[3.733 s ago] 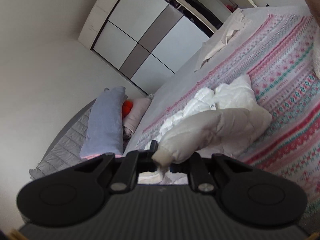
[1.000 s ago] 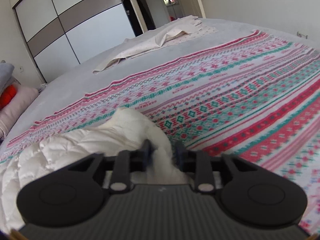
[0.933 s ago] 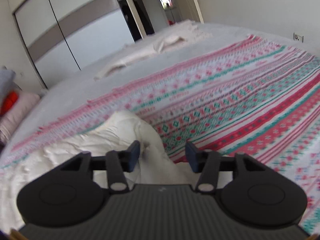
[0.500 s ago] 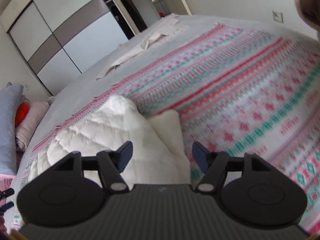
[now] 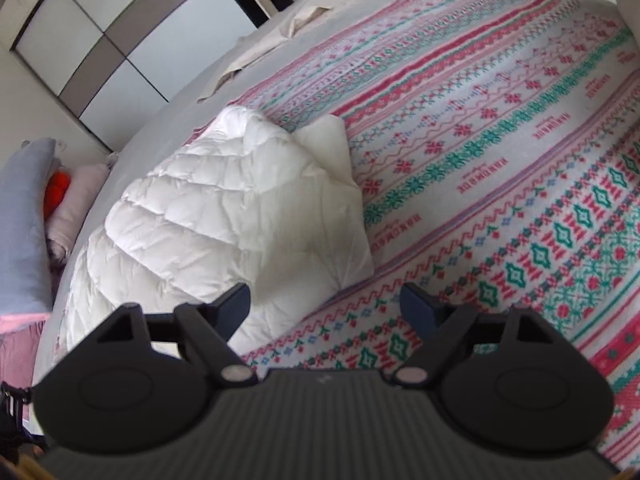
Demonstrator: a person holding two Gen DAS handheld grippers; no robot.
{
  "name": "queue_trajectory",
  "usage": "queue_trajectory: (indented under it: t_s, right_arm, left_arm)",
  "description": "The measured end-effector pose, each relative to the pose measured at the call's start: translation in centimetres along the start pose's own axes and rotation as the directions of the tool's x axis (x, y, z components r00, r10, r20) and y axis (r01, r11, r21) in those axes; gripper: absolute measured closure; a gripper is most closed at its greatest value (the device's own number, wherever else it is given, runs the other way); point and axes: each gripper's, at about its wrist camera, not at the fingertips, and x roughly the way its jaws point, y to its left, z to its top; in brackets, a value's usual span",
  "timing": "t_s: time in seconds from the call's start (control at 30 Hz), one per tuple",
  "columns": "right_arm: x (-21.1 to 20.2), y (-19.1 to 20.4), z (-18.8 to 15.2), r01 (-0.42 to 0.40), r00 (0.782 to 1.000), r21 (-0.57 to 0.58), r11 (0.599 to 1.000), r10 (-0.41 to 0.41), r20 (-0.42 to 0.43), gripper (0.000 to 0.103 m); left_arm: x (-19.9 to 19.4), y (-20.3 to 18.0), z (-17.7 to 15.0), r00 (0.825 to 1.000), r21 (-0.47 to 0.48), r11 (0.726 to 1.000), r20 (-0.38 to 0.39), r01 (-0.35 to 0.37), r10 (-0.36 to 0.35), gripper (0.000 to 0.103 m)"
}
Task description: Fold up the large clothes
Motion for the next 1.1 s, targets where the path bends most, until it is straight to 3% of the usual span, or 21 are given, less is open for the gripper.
queue_trajectory:
  t_s: [0.07, 0.17, 0.2, 0.23, 0.3, 0.33, 0.47, 0.57, 0.67, 0.9, 0.97, 1.07, 1.1]
  right_arm:
    - [0.4, 0.2, -0.2, -0.043, 0.999, 0.003, 0.999, 0.043, 0.018, 0.021]
    - [1.2, 0.3, -0.2, -0.071, 0.996, 0.048, 0.996, 0.068, 0.060, 0.030]
    - [1.5, 0.2, -0.1, -0.066, 0.995, 0.073, 0.995, 0.060, 0.077, 0.035]
    - [1.7, 0.0, 0.0, -0.058, 0.994, 0.108, 0.992, 0.048, 0.100, 0.047]
    - [2.1, -0.3, 0.1, -0.045, 0.991, 0.153, 0.987, 0.025, 0.132, 0.057]
    - [2.1, -0.3, 0.2, -0.046, 0.989, 0.165, 0.985, 0.022, 0.147, 0.067]
    - [0.8, 1.6, -0.2, -0.007, 0.979, 0.127, 0.992, -0.019, 0.203, 0.081]
    - [-1.7, 3.3, -0.8, 0.000, 0.968, 0.070, 0.998, -0.017, 0.251, 0.083]
    - [-4.3, 3.8, -1.5, 0.006, 0.971, 0.057, 0.998, -0.019, 0.238, 0.083]
    - [-7.8, 1.6, -4.1, 0.044, 0.991, 0.030, 0.999, -0.048, 0.122, 0.081]
    - [-7.4, 0.7, -4.8, 0.067, 0.995, 0.000, 0.998, -0.067, 0.069, 0.078]
    - [-6.1, -0.3, -5.8, 0.124, 0.992, -0.061, 0.990, -0.125, -0.009, 0.062]
    - [-6.3, -0.4, -5.9, 0.149, 0.989, -0.067, 0.987, -0.150, 0.001, 0.043]
  left_arm:
    - [1.0, 0.6, -0.5, 0.999, -0.077, 0.996, 0.011, 0.048, -0.048, 0.008]
    - [1.9, 0.1, -1.1, 0.996, -0.068, 0.997, 0.083, 0.045, -0.039, 0.012]
    - [2.1, -0.1, -1.2, 0.994, -0.070, 0.996, 0.104, 0.048, -0.040, 0.012]
    - [2.3, -0.3, -1.5, 0.991, -0.070, 0.997, 0.128, 0.044, -0.035, 0.016]
    - [2.8, -1.1, -2.0, 0.987, -0.037, 0.999, 0.162, 0.007, -0.001, 0.027]
    - [3.0, -1.4, -2.2, 0.984, -0.018, 1.000, 0.179, -0.011, 0.014, 0.036]
    - [3.7, -1.5, -2.0, 0.979, -0.031, 0.999, 0.200, -0.030, 0.036, 0.069]
    - [2.5, -2.4, -1.4, 0.978, -0.039, 0.999, 0.204, -0.035, 0.042, 0.076]
    - [0.6, -3.2, -1.4, 0.978, -0.017, 0.999, 0.207, -0.034, 0.037, 0.076]
    - [-2.3, -1.9, -3.4, 0.993, 0.037, 0.998, 0.111, -0.043, 0.039, 0.074]
    - [-1.8, -1.2, -3.8, 0.995, 0.065, 0.996, 0.091, -0.054, 0.048, 0.062]
    - [-0.9, 0.1, -4.0, 0.998, 0.068, 0.997, 0.059, -0.032, 0.028, 0.041]
    - [-0.8, 0.1, -4.0, 0.998, 0.067, 0.998, 0.061, -0.017, 0.013, 0.038]
